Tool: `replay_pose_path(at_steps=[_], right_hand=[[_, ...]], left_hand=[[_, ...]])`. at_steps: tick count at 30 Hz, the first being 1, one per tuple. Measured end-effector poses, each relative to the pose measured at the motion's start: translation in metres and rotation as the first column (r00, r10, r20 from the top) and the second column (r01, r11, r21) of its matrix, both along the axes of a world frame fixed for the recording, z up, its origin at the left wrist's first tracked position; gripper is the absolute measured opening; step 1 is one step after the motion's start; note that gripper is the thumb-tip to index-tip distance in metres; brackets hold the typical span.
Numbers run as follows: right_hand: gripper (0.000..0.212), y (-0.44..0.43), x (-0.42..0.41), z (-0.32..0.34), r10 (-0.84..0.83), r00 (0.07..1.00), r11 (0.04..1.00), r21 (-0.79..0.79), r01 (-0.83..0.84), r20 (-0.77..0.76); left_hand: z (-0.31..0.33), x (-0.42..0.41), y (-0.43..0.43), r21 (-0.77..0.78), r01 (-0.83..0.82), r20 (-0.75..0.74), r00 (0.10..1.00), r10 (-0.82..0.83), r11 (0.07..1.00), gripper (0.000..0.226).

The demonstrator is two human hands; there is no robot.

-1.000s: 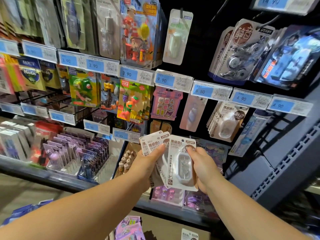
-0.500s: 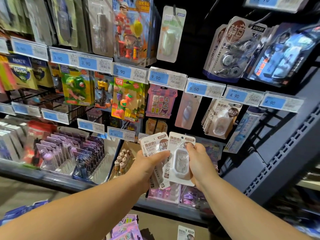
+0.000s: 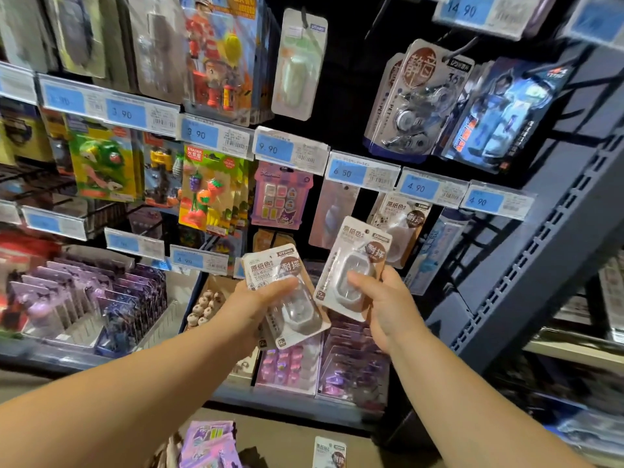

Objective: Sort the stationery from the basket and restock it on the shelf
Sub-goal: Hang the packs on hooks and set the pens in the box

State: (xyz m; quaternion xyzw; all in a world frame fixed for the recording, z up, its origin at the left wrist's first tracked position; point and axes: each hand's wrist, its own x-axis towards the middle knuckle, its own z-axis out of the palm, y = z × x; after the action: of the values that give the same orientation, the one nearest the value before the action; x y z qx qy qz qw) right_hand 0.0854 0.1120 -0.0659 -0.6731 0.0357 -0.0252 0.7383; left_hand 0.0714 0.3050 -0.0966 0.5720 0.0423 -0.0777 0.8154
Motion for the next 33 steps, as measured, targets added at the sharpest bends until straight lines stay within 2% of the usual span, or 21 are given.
replay_pose_path(at_steps=[5,9,12,18,25,28,30,32,33], right_hand=[[0.028,-0.027,0.010,0.004,-0.156,0.979,0.987,-0.008,0.158,0.129],[0.035,-0.046,0.022,0.004,-0.281,0.948,0.960,0.048,0.277,0.149],[0.041,-0.054,0.028,0.004,-0.296,0.940,0.955,0.057,0.291,0.167],[0.031,-0.058,0.038,0.005,-0.304,0.932,0.953,0.070,0.296,0.199],[0.046,-0.058,0.050,-0.002,-0.349,0.912,0.935,0.138,0.325,0.216],[0.044,-0.057,0.056,-0.003,-0.371,0.911,0.928,0.099,0.359,0.180],[0.049,-0.056,0.058,0.001,-0.447,0.882,0.893,0.024,0.449,0.152],[0.061,-0.053,0.052,0.005,-0.560,0.816,0.813,-0.097,0.575,0.144],[0.060,-0.049,0.046,0.007,-0.607,0.779,0.759,-0.175,0.627,0.161]], left_hand=[[-0.001,-0.001,-0.003,-0.027,0.021,-0.056,0.998,-0.023,0.999,0.031],[0.002,-0.006,-0.004,-0.024,0.079,-0.060,0.995,-0.080,0.997,0.040],[0.002,-0.008,-0.006,-0.006,0.082,-0.056,0.995,-0.082,0.997,0.040],[0.001,-0.006,-0.004,0.025,0.075,-0.067,0.995,-0.073,0.997,0.053],[-0.001,-0.003,-0.004,0.023,0.055,-0.026,0.998,-0.054,0.998,0.039],[-0.002,-0.002,-0.004,0.014,0.062,-0.022,0.998,-0.062,0.998,0.045],[-0.001,-0.002,-0.005,0.012,0.069,-0.028,0.997,-0.069,0.998,0.048],[0.000,-0.003,-0.006,0.006,0.077,-0.034,0.996,-0.077,0.997,0.049],[-0.001,-0.003,-0.005,0.003,0.082,-0.031,0.996,-0.082,0.997,0.049]])
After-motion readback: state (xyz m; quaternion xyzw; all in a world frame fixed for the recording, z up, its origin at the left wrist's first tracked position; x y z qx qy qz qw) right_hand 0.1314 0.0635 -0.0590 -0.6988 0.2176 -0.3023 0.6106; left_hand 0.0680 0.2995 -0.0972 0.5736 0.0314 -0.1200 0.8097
